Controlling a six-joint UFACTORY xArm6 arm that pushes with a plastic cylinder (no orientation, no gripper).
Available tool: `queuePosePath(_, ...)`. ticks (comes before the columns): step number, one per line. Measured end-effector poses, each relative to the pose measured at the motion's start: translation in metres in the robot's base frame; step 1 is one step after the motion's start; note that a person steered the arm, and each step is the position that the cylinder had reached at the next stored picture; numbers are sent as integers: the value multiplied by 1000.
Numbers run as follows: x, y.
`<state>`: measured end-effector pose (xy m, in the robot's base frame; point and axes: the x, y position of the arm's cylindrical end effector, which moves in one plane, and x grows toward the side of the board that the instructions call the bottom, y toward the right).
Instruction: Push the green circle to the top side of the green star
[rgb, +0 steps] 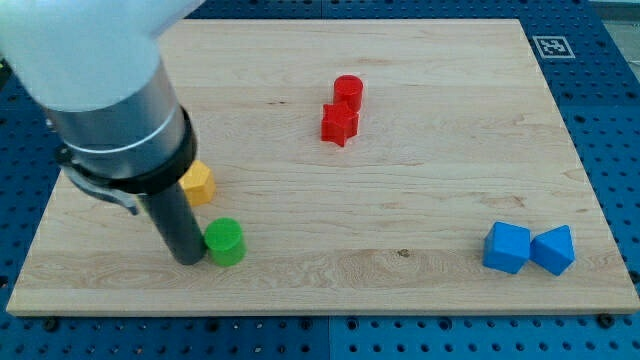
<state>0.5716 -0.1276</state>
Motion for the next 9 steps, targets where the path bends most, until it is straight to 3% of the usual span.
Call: queuePosePath(9,-34,93)
